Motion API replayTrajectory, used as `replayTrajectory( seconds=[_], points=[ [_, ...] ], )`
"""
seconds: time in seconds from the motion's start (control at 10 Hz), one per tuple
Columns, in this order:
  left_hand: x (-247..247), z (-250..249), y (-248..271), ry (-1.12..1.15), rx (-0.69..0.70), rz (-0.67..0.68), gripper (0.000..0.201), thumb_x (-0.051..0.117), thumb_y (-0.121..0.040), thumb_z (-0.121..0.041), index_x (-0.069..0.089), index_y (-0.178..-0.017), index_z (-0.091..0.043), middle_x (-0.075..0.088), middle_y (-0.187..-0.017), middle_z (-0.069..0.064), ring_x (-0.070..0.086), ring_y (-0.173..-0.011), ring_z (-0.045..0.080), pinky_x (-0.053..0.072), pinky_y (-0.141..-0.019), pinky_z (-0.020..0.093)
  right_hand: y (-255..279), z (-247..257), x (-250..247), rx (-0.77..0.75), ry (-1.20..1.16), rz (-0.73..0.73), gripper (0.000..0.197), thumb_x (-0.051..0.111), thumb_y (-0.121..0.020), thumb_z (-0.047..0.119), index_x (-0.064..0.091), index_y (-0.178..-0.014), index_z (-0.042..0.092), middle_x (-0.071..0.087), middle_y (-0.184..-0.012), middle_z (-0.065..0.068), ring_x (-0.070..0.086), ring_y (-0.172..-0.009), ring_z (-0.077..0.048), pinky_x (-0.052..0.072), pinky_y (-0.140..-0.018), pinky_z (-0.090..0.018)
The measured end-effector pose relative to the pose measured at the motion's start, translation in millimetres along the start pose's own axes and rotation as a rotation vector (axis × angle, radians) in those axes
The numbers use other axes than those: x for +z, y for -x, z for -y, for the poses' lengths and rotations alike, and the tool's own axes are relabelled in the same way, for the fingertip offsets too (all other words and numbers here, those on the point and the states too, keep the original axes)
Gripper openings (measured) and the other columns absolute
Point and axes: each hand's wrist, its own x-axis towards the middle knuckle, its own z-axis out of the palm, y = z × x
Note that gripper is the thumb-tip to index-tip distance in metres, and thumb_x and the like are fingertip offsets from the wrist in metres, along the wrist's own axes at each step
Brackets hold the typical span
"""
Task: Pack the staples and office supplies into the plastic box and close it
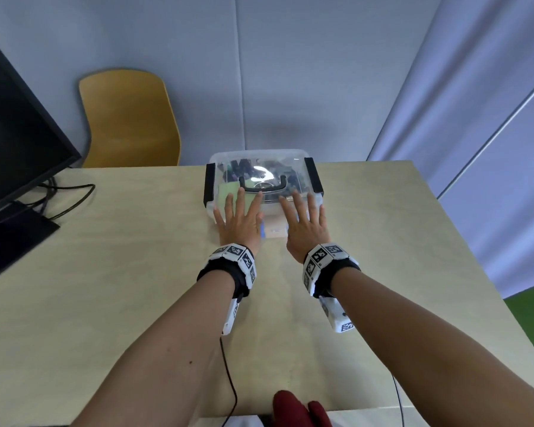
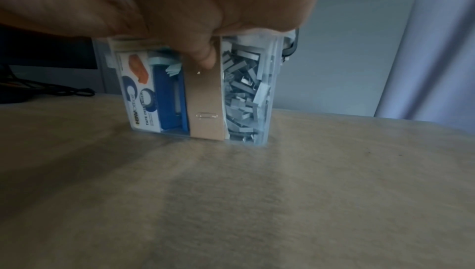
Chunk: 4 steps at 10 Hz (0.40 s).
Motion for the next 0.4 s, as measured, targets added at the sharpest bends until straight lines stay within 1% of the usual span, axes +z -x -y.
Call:
replayTrajectory(
  seconds=[0.1, 0.2, 0.3, 0.4],
  points=[
    [2, -1, 8, -0.004, 0.014, -0.012, 0.051, 0.022, -0.103, -0.026, 0.004, -0.149, -0.039, -0.009, -0.159, -0.001, -0.008, -0.146, 0.023, -0.005, -0.115, 0.050, 2, 2, -7, 0.017, -0.051, 0.070, 0.080, 0.039, -0.089, 0.005, -0.011, -0.147, 0.026, -0.017, -0.156, -0.003, -0.017, -0.142, -0.031, 0.000, -0.116, -0.048],
    [-4, -1, 11, -0.014, 0.019, 0.041, 0.055, 0.027, -0.102, -0.021, 0.002, -0.149, -0.038, -0.011, -0.158, -0.001, -0.010, -0.146, 0.024, -0.002, -0.115, 0.050, 3, 2, -18, 0.034, -0.092, 0.141, 0.081, 0.041, -0.088, 0.005, -0.009, -0.147, 0.028, -0.017, -0.156, 0.000, -0.017, -0.143, -0.029, 0.004, -0.116, -0.049],
    [-20, -2, 8, 0.013, 0.013, 0.102, 0.055, 0.033, -0.100, -0.017, 0.013, -0.148, -0.035, -0.001, -0.159, 0.001, -0.001, -0.146, 0.024, 0.005, -0.116, 0.048, 3, 2, -31, 0.028, -0.133, 0.177, 0.076, 0.043, -0.088, 0.007, 0.001, -0.148, 0.030, -0.007, -0.157, 0.003, -0.009, -0.144, -0.027, 0.014, -0.115, -0.050],
    [-48, -10, -2, 0.018, -0.005, 0.118, 0.044, 0.037, -0.096, -0.013, 0.038, -0.140, -0.019, 0.035, -0.146, 0.010, 0.033, -0.134, 0.029, 0.029, -0.107, 0.042, -10, -2, -54, 0.015, -0.161, 0.233, 0.064, 0.044, -0.088, 0.009, 0.021, -0.145, 0.024, 0.017, -0.153, -0.002, 0.015, -0.140, -0.029, 0.028, -0.109, -0.046]
  ],
)
